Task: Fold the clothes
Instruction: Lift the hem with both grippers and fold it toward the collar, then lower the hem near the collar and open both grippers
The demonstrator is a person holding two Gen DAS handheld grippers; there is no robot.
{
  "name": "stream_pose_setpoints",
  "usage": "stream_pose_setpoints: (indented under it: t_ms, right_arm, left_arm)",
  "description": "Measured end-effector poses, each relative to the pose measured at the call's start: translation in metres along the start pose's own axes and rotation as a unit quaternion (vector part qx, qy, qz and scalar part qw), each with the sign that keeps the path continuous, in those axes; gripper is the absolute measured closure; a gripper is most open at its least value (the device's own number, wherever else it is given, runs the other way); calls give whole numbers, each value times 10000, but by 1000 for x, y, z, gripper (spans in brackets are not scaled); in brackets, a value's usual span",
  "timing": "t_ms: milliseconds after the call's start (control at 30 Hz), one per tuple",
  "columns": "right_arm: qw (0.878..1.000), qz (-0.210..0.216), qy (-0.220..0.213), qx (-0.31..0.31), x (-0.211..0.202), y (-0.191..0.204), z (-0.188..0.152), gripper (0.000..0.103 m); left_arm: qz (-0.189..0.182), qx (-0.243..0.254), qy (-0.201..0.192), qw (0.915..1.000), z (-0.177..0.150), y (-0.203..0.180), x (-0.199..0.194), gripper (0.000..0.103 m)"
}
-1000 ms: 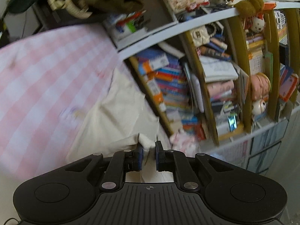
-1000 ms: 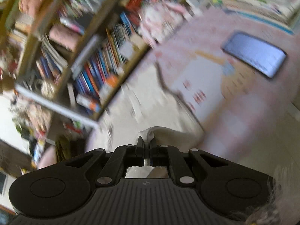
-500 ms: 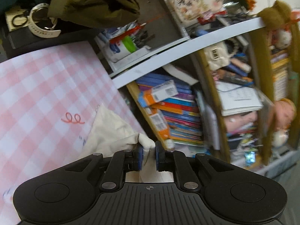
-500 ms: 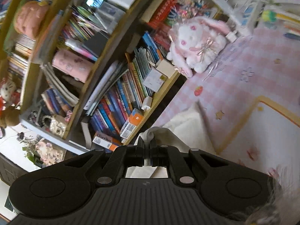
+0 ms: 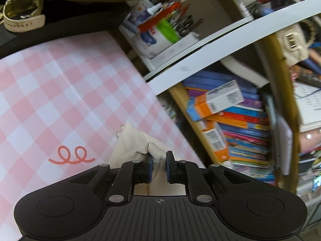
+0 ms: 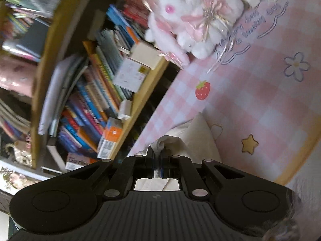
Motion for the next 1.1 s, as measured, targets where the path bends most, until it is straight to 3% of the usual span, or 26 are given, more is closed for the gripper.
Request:
stream_pose_setpoints:
  t_ms: [233,300,367,433,467,567,633,700,767,867,933,967,1100]
  right_arm:
    - [9987,-399,325,29,41,-25,-1,98]
    - [9981,-494,376,25,48,-30,-3,95]
    - [9976,-563,394,1,52,-33,-4,93]
    - [9976,-593,361,-55,51,-31,-4,80]
    - [9975,-608,345,-84,50,-31,-4,66]
    - [9960,-790,131,-392,36,-18,-2,58]
    - [9911,-1028,-67,-848,22,-2,-3,58]
    - [9760,-1311,-179,-1729,9,24,-15,57]
    - [9527,-1423,-28,-2685,9,51,-35,57]
    - [9038,-1506,489,-3975,31,79,-80,58]
    - [8772,-1564,833,-4463,48,88,-108,62]
    - [8698,-1574,951,-4578,55,90,-117,63]
    - [8538,-1603,1288,-4782,75,91,-139,64]
  left_arm:
    - [610,195,96,9979,-4,16,29,89]
    - [762,289,102,9966,-6,19,33,84]
    - [872,563,28,9946,-6,15,28,71]
    - [981,840,-46,9916,-7,11,23,62]
    - [1054,1020,-149,9891,-6,8,17,55]
    - [1241,1773,-454,9752,-14,-7,-1,53]
    - [1232,2396,-379,9623,-30,-19,-7,55]
    - [1069,3088,-62,9451,-60,-34,-4,57]
    - [911,3772,287,9212,-97,-48,5,60]
    - [907,4463,672,8877,-136,-55,22,68]
    - [903,4904,926,8619,-161,-59,34,73]
    - [899,5118,1052,8479,-174,-61,40,73]
    - [982,5472,1017,8250,-187,-63,49,73]
Point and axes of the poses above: each gripper's, at about its wrist camera, not at the fingertips, and x roughly the way its jaws point, y to its left, z to its top, the point moved 7 cm from there along x, roughly the way its jaws point, and after that the axes turned 8 degrees about -x, right-handed, at the moved point
